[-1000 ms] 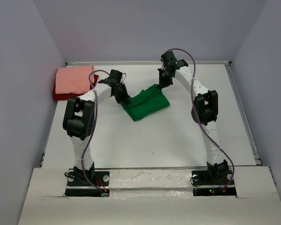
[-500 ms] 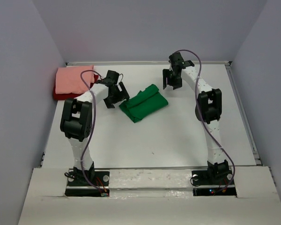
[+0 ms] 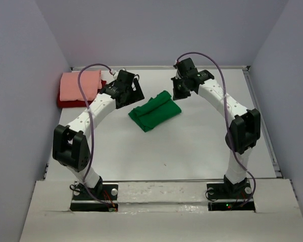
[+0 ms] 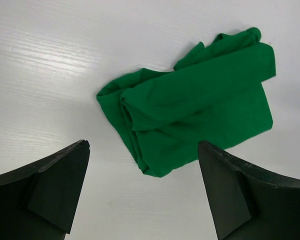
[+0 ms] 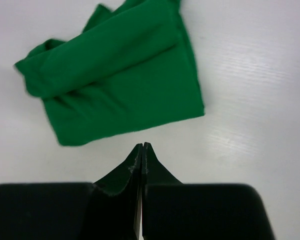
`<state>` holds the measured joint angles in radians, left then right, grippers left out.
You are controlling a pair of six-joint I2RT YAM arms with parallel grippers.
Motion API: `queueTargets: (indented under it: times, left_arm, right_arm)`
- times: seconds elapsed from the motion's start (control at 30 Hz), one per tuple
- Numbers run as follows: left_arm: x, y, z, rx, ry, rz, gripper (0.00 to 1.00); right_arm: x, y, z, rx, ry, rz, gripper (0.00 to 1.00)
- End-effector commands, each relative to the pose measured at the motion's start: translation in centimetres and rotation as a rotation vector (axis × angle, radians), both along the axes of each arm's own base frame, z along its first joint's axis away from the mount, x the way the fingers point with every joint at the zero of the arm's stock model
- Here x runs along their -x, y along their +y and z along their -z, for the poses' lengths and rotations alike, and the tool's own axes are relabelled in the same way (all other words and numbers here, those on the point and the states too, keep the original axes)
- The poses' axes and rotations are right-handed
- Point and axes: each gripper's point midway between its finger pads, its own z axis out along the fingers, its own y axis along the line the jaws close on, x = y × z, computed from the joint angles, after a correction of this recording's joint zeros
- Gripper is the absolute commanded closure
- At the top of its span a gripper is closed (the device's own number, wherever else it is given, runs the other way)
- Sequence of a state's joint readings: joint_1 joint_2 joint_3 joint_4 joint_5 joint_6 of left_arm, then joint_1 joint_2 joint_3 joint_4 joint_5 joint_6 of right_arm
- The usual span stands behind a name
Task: Fold and stack the t-shirts
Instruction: Fold the long partially folded tshirt into a neat square
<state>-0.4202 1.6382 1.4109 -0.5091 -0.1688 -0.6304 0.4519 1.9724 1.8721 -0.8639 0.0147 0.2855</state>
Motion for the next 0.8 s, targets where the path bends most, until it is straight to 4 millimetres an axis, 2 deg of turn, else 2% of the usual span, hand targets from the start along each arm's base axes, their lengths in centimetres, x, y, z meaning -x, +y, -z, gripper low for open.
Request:
queueTargets:
  times: [0.0, 0.13, 0.17, 0.27, 0.33, 0.37, 0.47, 0.53, 0.67, 0.77]
  left_arm:
    - [0.9, -0.6, -1.5, -0.02, -0.008, 0.037, 0.01]
    - [0.9, -1.4, -0.9, -0.007, 0.016, 0.075, 0.02]
    - [0.7, -1.6, -1.4, -0.004, 0.008, 0.079, 0.05]
    - [0.2, -2.1, -2.0, -0.013, 0.001, 0.114, 0.11]
    - [-0.3, -2.2, -1.6, -0.023, 0.009, 0.143, 0.2]
    - [-0.5, -2.5, -2.0, -0.003, 0.009, 0.155, 0.28]
    - [-0.9, -2.9, -2.6, 0.012, -0.011, 0.168, 0.35]
    - [-0.9, -3.1, -2.6, 0.018, -0.014, 0.172, 0.36]
    - [-1.1, -3.4, -1.2, 0.017, 0.015, 0.188, 0.37]
    - [-1.0, -3.6, -0.5, 0.022, 0.033, 0.192, 0.36]
  right_arm:
    - [2.5, 2.9, 0.0, -0.129, 0.035, -0.074, 1.0]
    - [4.3, 4.7, 2.1, -0.21, 0.104, -0.128, 1.0]
    - [4.7, 5.1, 2.9, -0.21, 0.126, -0.133, 1.0]
    - [4.5, 5.5, 4.1, -0.185, 0.145, -0.138, 1.0]
    - [4.4, 6.1, 4.1, -0.183, 0.156, -0.155, 1.0]
    - [4.0, 6.1, 4.9, -0.162, 0.171, -0.145, 1.0]
    - [2.8, 7.2, 3.4, -0.139, 0.125, -0.159, 1.0]
    - [2.4, 7.8, 2.7, -0.155, 0.116, -0.171, 1.0]
    - [2.1, 9.3, 2.0, -0.158, 0.124, -0.192, 1.0]
    - [2.0, 10.2, 2.3, -0.165, 0.143, -0.206, 1.0]
